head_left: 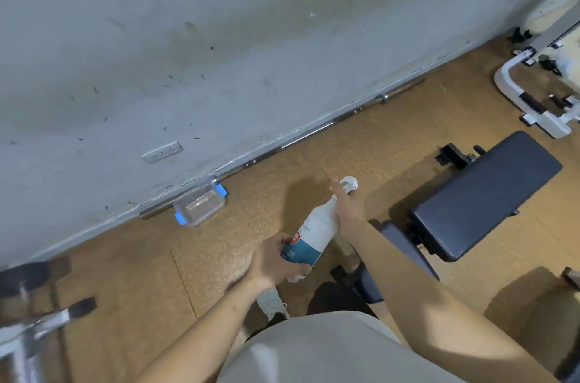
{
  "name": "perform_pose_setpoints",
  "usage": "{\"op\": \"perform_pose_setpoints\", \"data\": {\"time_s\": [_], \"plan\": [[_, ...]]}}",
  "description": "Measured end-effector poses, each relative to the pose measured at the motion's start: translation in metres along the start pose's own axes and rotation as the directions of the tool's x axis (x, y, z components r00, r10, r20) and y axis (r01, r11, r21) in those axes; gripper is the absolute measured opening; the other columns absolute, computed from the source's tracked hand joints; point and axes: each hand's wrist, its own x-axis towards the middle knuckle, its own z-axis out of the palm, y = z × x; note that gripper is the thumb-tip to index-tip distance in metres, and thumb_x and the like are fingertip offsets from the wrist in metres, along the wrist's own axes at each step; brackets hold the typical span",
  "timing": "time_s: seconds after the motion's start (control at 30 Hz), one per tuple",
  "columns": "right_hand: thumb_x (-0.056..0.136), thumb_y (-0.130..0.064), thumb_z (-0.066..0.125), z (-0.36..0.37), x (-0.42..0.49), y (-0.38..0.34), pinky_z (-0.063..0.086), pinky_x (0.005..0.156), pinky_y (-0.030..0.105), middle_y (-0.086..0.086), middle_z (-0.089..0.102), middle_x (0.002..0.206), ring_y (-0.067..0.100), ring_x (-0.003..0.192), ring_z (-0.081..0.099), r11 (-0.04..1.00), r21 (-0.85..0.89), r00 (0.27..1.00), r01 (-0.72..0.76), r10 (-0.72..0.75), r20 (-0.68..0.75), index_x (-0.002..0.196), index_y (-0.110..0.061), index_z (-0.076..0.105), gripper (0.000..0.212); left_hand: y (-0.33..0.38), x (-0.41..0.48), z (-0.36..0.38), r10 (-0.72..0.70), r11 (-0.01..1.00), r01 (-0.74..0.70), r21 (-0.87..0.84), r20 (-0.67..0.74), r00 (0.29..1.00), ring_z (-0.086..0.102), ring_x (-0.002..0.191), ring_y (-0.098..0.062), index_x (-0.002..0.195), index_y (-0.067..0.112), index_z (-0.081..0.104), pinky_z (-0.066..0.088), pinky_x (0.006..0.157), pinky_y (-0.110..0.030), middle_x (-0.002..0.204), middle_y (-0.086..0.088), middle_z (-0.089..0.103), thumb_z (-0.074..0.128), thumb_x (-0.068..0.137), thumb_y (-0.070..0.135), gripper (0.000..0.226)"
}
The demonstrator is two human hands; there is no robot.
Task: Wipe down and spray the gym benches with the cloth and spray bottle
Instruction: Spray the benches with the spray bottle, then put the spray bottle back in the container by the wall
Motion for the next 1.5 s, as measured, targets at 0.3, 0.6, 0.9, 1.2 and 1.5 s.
{"op": "perform_pose_setpoints", "data": {"time_s": [0.3, 0.6, 0.9, 1.2, 1.5], "plan": [[0.097, -0.034, 0.067, 0.095, -0.005, -0.015, 0.064, 0.083, 0.039, 0.008, 0.076, 0.102, 0.023, 0.093, 0.075, 0.898, -0.419, 0.935, 0.136, 0.024, 0.354, 0.099, -0.016, 0.078, 0.021, -0.074, -0.027, -0.079, -0.191, 0.962, 0.156, -0.225, -0.145, 0.971, 0.058, 0.099, 0.010, 0.101, 0.039, 0.062, 0.049, 0.091, -0.022, 0.105, 0.034, 0.056, 0.099, 0.055, 0.017, 0.063], [0.100, -0.024, 0.064, 0.217, 0.009, -0.041, 0.062, 0.071, 0.024, 0.009, 0.075, 0.101, 0.021, 0.091, 0.075, 0.760, -0.540, 0.805, 0.363, 0.037, 0.593, 0.109, -0.005, 0.073, 0.023, -0.125, -0.004, -0.150, -0.334, 0.904, 0.189, -0.383, -0.360, 0.871, 0.068, 0.106, -0.012, 0.104, 0.029, 0.070, 0.057, 0.096, -0.041, 0.116, 0.003, 0.069, 0.095, 0.045, 0.032, 0.064], [0.096, -0.031, 0.066, 0.335, 0.072, -0.038, 0.059, 0.076, 0.036, 0.001, 0.070, 0.089, 0.021, 0.083, 0.067, 0.434, -0.591, 0.685, 0.680, -0.089, 0.723, 0.102, -0.012, 0.069, 0.020, -0.145, 0.053, -0.228, -0.430, 0.854, 0.195, -0.482, -0.445, 0.785, 0.074, 0.081, -0.002, 0.109, 0.012, 0.066, 0.055, 0.068, -0.015, 0.100, -0.001, 0.068, 0.061, 0.095, -0.010, 0.027], [0.092, -0.021, 0.068, 0.437, 0.164, 0.031, 0.049, 0.077, 0.031, -0.005, 0.067, 0.092, 0.017, 0.089, 0.062, 0.361, -0.638, 0.711, 0.680, -0.114, 0.694, 0.104, -0.017, 0.068, 0.013, -0.250, 0.118, -0.260, -0.634, 0.731, 0.314, -0.606, -0.435, 0.639, 0.072, 0.075, 0.001, 0.093, 0.024, 0.071, 0.058, 0.074, -0.020, 0.074, 0.010, 0.075, 0.079, 0.087, 0.016, 0.012], [0.090, -0.012, 0.065, 0.535, 0.281, 0.170, 0.038, 0.068, 0.019, -0.001, 0.060, 0.096, 0.015, 0.089, 0.055, 0.331, -0.710, 0.772, 0.622, -0.108, 0.626, 0.100, -0.012, 0.064, 0.010, -0.388, 0.216, -0.249, -0.694, 0.660, 0.254, -0.707, -0.445, 0.566, 0.066, 0.094, -0.012, 0.097, 0.021, 0.074, 0.053, 0.081, -0.021, 0.090, 0.013, 0.067, 0.075, 0.088, 0.016, 0.010]]}}
